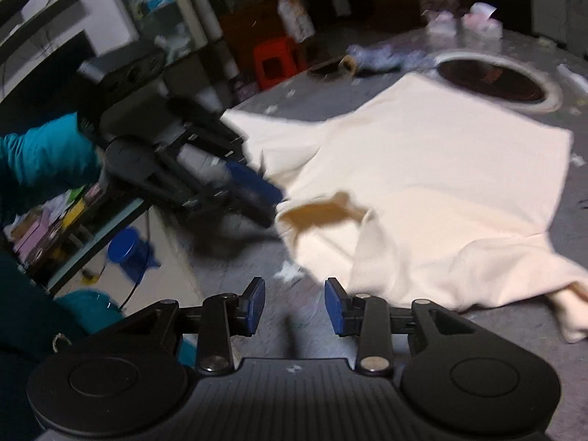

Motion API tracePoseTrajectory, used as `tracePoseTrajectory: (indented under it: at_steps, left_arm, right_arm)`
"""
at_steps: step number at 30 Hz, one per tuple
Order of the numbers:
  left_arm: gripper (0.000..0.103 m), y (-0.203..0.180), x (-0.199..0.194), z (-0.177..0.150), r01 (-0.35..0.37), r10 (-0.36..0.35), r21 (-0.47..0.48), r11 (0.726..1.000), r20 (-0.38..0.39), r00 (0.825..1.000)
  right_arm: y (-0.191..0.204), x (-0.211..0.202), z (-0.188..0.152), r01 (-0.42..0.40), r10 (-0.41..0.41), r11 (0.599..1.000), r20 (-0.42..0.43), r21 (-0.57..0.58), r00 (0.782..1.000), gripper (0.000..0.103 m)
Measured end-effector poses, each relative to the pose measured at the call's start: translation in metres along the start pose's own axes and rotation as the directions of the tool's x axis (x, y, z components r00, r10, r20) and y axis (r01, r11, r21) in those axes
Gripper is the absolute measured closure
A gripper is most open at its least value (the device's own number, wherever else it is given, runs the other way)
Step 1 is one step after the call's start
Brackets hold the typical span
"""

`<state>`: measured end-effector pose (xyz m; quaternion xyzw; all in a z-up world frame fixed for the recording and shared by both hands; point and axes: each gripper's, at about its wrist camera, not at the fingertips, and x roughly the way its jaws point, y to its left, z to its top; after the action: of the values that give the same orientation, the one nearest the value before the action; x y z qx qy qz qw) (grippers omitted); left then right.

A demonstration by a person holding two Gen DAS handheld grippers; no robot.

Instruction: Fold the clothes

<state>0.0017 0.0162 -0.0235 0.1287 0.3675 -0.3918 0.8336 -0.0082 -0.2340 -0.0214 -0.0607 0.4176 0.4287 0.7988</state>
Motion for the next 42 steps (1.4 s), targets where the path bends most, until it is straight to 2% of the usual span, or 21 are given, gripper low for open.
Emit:
tracePoseTrajectory:
  at_steps: [5, 8, 12, 15, 19, 21, 24, 26, 28, 31, 34, 36, 39, 40, 42]
  left_arm:
    - [0.077, 0.012, 0.001, 0.028, -0.051, 0.057, -0.06, 0.997, 0.104, 0.993]
    - [0.078, 0.014, 0.019, 0.044, -0.054, 0.065, -0.095, 0.994, 0.124, 0.99]
    - [0.078, 0.008, 0.047, 0.052, -0.008, 0.02, -0.113, 0.994, 0.105, 0.994]
    - [0.078, 0.002, 0.067, 0.05, 0.032, -0.024, -0.12, 0.992, 0.069, 0.997]
    - [0.078, -0.008, 0.079, 0.038, 0.049, -0.047, -0.086, 0.995, 0.024, 0.999]
    - [0.077, -0.01, 0.077, 0.036, 0.049, -0.047, -0.076, 0.996, 0.031, 0.998]
    - [0.078, -0.01, 0.076, 0.035, 0.049, -0.047, -0.078, 0.996, 0.029, 0.998]
    - [0.077, -0.011, 0.077, 0.035, 0.044, -0.042, -0.072, 0.996, 0.029, 0.999]
    - [0.076, -0.013, 0.077, 0.035, 0.042, -0.04, -0.067, 0.997, 0.029, 0.999]
    - [0.075, -0.015, 0.077, 0.035, 0.037, -0.036, -0.061, 0.997, 0.028, 0.999]
    - [0.075, -0.018, 0.077, 0.038, 0.037, -0.036, -0.049, 0.998, 0.025, 0.999]
    - [0.075, -0.022, 0.077, 0.043, 0.055, -0.054, -0.041, 0.998, 0.034, 0.998]
    - [0.075, -0.032, 0.078, 0.051, 0.087, -0.086, -0.017, 0.996, 0.054, 0.995]
    - [0.075, -0.035, 0.079, 0.053, 0.096, -0.095, -0.01, 0.995, 0.057, 0.994]
    - [0.075, -0.04, 0.084, 0.053, 0.107, -0.106, -0.003, 0.994, 0.051, 0.993]
  right_arm:
    - [-0.027, -0.001, 0.007, 0.118, -0.128, 0.986, 0.087, 0.115, 0.988, 0.068]
    - [-0.031, 0.012, 0.005, 0.125, -0.135, 0.984, 0.072, 0.129, 0.988, 0.068]
    - [-0.025, 0.027, -0.004, 0.098, -0.102, 0.99, 0.038, 0.106, 0.994, 0.068]
    - [-0.013, 0.022, -0.016, 0.085, -0.087, 0.994, 0.032, 0.069, 0.996, 0.068]
    - [-0.023, -0.007, -0.026, 0.093, -0.102, 0.987, 0.064, 0.133, 0.993, 0.068]
    - [-0.038, -0.027, -0.028, 0.145, -0.165, 0.971, 0.094, 0.191, 0.982, 0.068]
    - [-0.077, -0.053, -0.032, 0.259, -0.316, 0.904, 0.121, 0.341, 0.941, 0.068]
    - [-0.11, -0.065, -0.037, 0.314, -0.412, 0.822, 0.117, 0.475, 0.903, 0.068]
    - [-0.147, -0.079, -0.049, 0.303, -0.469, 0.719, 0.115, 0.625, 0.876, 0.068]
    - [-0.184, -0.091, -0.064, 0.209, -0.476, 0.601, 0.137, 0.771, 0.869, 0.068]
    - [-0.207, -0.094, -0.074, 0.121, -0.474, 0.516, 0.165, 0.848, 0.865, 0.067]
    - [-0.214, -0.093, -0.075, 0.098, -0.48, 0.48, 0.167, 0.872, 0.861, 0.066]
    - [-0.222, -0.088, -0.074, 0.136, -0.5, 0.429, 0.11, 0.893, 0.859, 0.067]
    - [-0.223, -0.085, -0.074, 0.152, -0.503, 0.415, 0.086, 0.897, 0.86, 0.07]
    - [-0.227, -0.081, -0.073, 0.166, -0.505, 0.406, 0.069, 0.899, 0.86, 0.086]
